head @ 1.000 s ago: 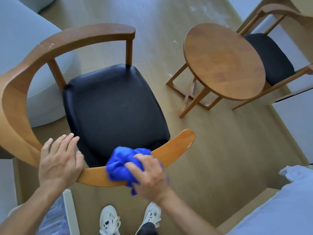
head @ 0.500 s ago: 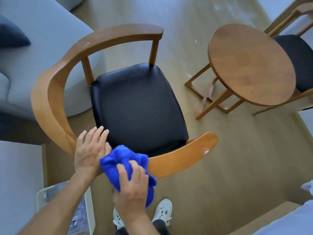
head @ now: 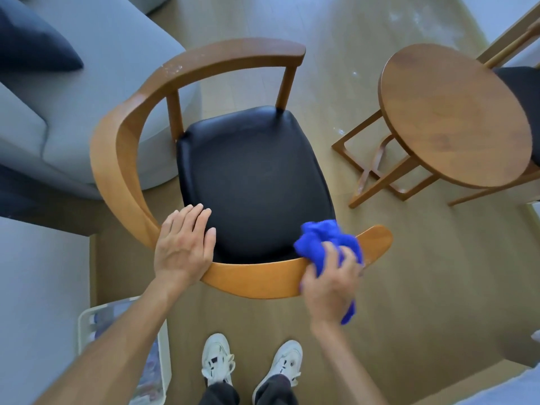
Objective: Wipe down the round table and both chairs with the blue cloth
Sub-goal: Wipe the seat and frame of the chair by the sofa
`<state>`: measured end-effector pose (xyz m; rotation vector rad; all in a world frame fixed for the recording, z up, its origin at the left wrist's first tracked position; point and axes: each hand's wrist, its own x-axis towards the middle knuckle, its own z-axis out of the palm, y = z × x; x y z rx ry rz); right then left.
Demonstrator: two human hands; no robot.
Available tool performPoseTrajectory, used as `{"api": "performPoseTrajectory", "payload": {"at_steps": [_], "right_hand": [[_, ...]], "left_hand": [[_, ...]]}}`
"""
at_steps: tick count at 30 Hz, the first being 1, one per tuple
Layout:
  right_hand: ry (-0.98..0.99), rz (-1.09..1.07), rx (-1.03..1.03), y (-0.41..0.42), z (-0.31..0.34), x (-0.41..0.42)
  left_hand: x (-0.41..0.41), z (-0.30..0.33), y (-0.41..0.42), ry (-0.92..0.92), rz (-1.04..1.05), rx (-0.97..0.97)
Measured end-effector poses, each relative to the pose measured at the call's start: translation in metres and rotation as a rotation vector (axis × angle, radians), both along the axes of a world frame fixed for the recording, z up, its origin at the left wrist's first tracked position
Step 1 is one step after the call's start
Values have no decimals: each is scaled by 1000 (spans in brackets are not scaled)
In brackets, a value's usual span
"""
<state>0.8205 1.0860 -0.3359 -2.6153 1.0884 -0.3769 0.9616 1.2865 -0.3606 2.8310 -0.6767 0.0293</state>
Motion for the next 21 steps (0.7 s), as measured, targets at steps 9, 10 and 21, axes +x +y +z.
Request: {"api": "performPoseTrajectory", "payload": {"at_steps": [9,10,21], "right_hand": [[59,430,719,86,32,5],[4,476,825,63,37,-4],[29,447,-52,-41,-25,21]], "left_hand": [[-64,56,-30,221,208,-370],[-78,60,-40,198,190,-310],[-123,29,-92,11,17,165]]}}
